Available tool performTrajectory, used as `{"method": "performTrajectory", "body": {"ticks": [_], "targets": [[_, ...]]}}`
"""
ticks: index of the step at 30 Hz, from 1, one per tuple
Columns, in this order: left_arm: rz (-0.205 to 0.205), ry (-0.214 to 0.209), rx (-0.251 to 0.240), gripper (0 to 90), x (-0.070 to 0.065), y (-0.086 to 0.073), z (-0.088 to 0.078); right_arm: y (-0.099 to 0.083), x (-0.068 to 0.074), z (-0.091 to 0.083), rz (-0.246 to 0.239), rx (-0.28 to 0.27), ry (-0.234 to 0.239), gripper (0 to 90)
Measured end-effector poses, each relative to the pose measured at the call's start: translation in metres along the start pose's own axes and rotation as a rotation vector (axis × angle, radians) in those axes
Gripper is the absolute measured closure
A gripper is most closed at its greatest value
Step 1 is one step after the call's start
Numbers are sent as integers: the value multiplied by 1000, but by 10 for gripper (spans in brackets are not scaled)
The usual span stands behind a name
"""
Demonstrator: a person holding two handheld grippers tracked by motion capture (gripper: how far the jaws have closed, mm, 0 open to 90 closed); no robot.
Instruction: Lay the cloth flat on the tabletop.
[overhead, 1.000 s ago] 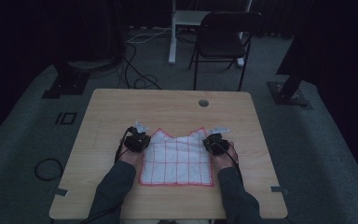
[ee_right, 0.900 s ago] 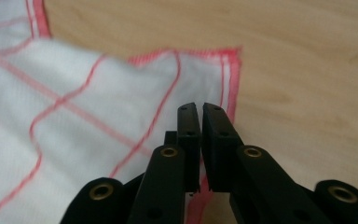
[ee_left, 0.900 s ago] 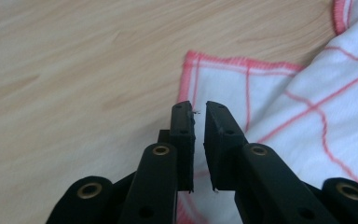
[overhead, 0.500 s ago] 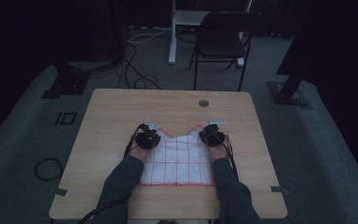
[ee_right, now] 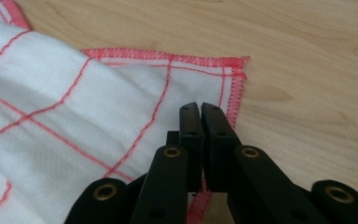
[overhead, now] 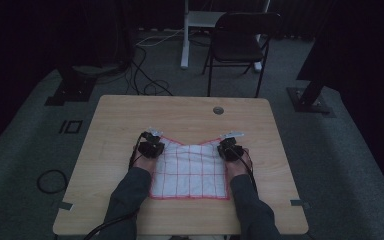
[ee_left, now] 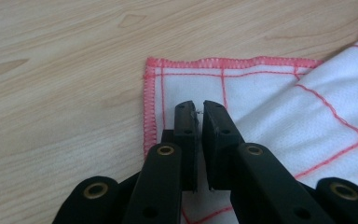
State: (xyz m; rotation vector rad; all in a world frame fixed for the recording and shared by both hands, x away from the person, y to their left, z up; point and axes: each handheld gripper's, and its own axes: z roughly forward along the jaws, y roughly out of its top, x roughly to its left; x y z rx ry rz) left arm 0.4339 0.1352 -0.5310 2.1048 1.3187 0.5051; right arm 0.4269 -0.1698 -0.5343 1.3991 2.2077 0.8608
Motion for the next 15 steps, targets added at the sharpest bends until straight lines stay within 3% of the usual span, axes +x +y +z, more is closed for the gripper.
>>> {"method": "performTrajectory", "body": {"ticks": [3, 6, 10, 13, 15], "targets": [[-20, 5, 3, 851, 0, 0, 0, 0, 1, -2, -4, 18, -5, 881], [-45, 10, 12, 851, 0, 0, -1, 2, 1, -3, 35, 41, -14, 881], [-38, 32, 21, 846, -5, 1, -3, 4, 5, -4, 33, 60, -33, 859], [-8, 7, -20, 797, -6, 3, -5, 6, 4, -4, -8, -17, 19, 798], [2, 6, -32, 794, -5, 5, -6, 9, 4, -4, -25, -51, 16, 797]]}}
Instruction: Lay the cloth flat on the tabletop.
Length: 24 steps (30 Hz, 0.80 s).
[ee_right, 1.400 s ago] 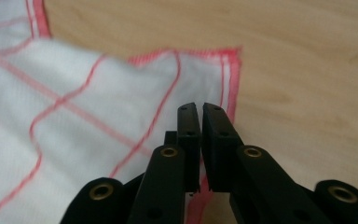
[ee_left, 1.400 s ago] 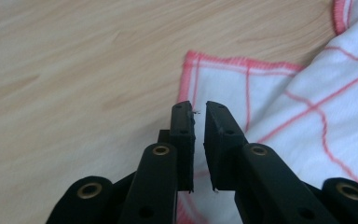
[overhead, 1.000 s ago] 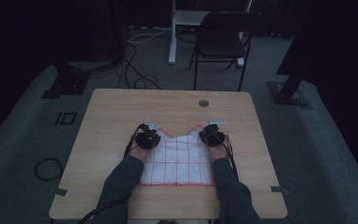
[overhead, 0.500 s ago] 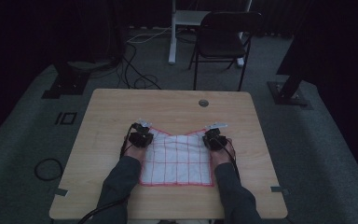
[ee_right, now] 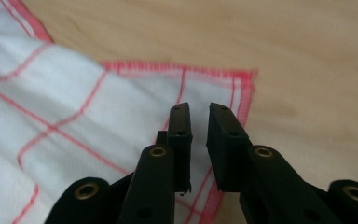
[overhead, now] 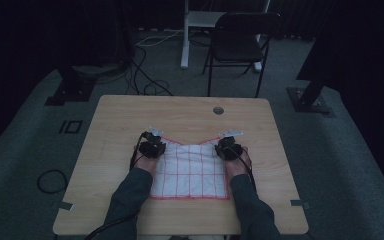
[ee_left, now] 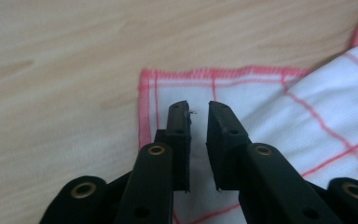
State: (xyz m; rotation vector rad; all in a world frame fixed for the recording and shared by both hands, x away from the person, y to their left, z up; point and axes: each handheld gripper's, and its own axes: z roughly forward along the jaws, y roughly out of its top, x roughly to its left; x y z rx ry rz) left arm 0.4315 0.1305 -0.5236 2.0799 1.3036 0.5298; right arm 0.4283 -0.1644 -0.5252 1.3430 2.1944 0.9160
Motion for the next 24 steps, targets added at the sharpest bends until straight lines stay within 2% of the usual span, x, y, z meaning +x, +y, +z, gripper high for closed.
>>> {"method": "performTrajectory", "body": {"ticks": [3, 7, 10, 13, 17, 21, 24], "targets": [[16, 1, -8, 795, -1, 2, 3, 7, -1, 4, -8, -25, -10, 822], [34, -14, 0, 794, -1, 3, 10, 13, -5, 17, 0, -16, -6, 849], [3, -40, 0, 775, 2, 5, 14, 11, -6, 28, 30, 10, -11, 848], [8, -22, 24, 788, 3, 7, 17, 12, -8, 30, 68, 9, -11, 857], [-14, 4, 35, 811, 8, 7, 16, 12, -8, 28, 47, 30, -43, 871], [-55, 15, 33, 823, 14, 4, 14, 11, -7, 26, 36, 39, -68, 875], [-58, 25, 37, 822, 13, 6, 15, 12, -6, 26, 37, 40, -80, 875]]}}
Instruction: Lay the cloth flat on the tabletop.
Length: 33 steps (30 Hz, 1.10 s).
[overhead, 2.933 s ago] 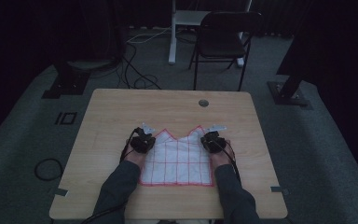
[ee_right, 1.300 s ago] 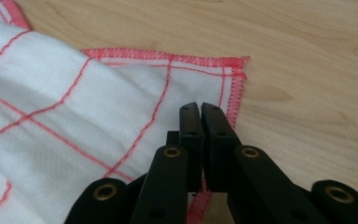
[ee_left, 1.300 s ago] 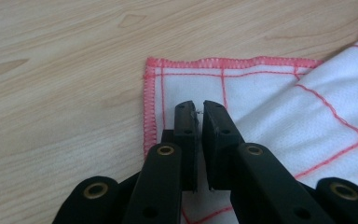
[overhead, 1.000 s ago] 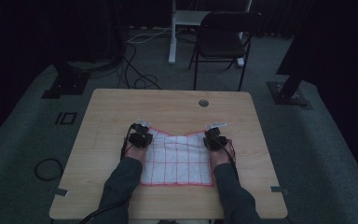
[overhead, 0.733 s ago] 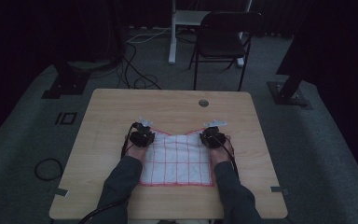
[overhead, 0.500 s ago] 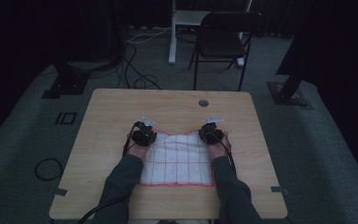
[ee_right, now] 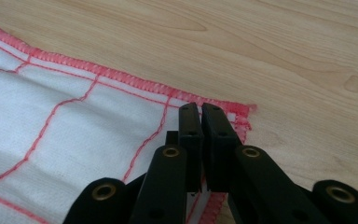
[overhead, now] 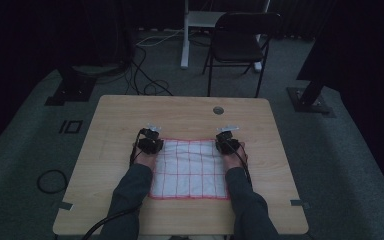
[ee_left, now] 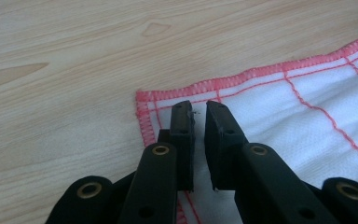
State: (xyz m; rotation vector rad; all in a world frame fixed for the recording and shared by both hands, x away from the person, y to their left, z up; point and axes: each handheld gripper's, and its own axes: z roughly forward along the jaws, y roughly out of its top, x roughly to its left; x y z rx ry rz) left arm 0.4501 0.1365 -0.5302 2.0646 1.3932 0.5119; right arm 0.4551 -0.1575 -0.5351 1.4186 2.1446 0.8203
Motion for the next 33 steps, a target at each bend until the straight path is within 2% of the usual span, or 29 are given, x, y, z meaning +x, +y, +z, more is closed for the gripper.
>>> {"method": "performTrajectory", "body": {"ticks": [5, 6, 8, 11, 17, 21, 22, 25, 27, 30, 33], "targets": [[3, -22, -31, 735, 1, 1, -4, 3, -3, 2, 19, 3, -4, 840], [19, -39, -59, 730, 2, 1, -11, 3, -5, 0, 21, -10, 10, 808], [41, -53, -82, 721, 0, 2, -20, 2, -5, -5, 19, -28, 27, 775], [91, -74, -114, 713, -6, -4, -38, -2, -2, -17, 15, -55, 82, 724], [156, -104, -152, 701, -21, -29, -68, -23, 17, -54, -65, -113, 155, 632], [160, -125, -152, 701, -29, -52, -75, -43, 32, -68, -132, -110, 124, 602], [175, -122, -143, 701, -31, -58, -75, -47, 33, -69, -146, -112, 111, 594], [178, -131, -120, 701, -36, -72, -71, -56, 35, -68, -162, -93, 80, 546], [170, -112, -90, 701, -36, -78, -69, -61, 35, -67, -158, -82, 73, 506], [155, -108, -73, 702, -34, -88, -66, -67, 35, -67, -140, -60, 55, 472], [148, -111, -87, 706, -32, -94, -69, -74, 34, -66, -122, -40, 60, 449]]}}
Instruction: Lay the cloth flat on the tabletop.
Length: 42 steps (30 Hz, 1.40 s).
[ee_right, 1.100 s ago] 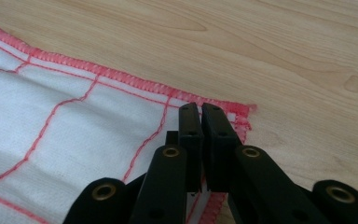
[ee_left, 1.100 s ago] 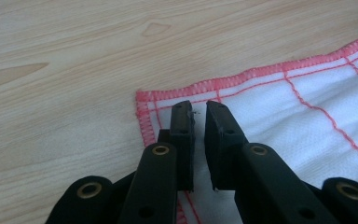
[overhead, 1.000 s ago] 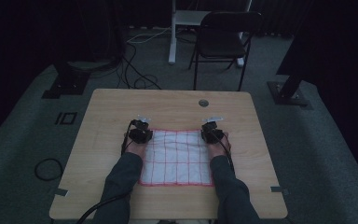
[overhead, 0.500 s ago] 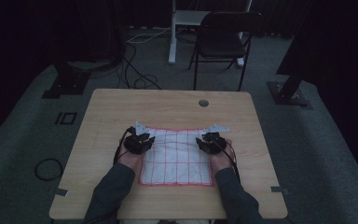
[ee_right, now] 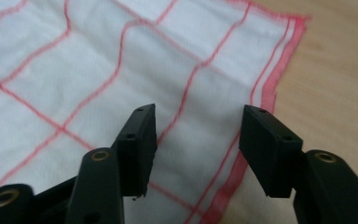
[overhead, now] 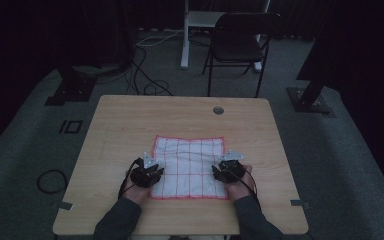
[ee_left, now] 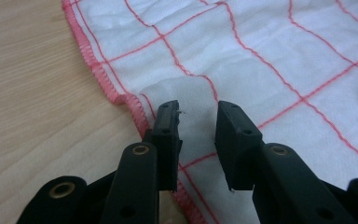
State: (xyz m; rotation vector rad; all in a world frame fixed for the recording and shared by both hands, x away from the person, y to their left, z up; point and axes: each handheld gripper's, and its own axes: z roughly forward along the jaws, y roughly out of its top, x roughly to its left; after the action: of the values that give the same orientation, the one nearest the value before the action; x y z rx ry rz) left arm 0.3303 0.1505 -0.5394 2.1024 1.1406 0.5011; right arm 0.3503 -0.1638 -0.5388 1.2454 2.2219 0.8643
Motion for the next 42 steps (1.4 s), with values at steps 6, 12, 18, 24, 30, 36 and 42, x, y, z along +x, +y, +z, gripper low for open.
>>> {"method": "performTrajectory", "body": {"ticks": [6, 12, 18, 24, 30, 36, 42], "targets": [[3, 5, -6, 705, -2, -8, -8, -6, 0, -5, 55, 13, 34, 414], [-5, 1, -9, 704, -5, -16, -15, -14, 2, -12, 71, 15, 47, 403], [-21, -24, -21, 689, -7, -22, -20, -19, 2, -17, 85, 19, 45, 395], [-39, -50, -22, 587, -6, -23, -23, -22, 3, -19, 82, 9, 45, 393], [-59, -48, -60, 569, -1, -23, -36, -23, 0, -21, 107, -33, 50, 390], [-83, -61, -73, 560, 2, -26, -44, -24, -4, -27, 123, -82, 53, 409], [-111, -61, -79, 558, 7, -28, -46, -24, -5, -28, 128, -86, 50, 408]]}}
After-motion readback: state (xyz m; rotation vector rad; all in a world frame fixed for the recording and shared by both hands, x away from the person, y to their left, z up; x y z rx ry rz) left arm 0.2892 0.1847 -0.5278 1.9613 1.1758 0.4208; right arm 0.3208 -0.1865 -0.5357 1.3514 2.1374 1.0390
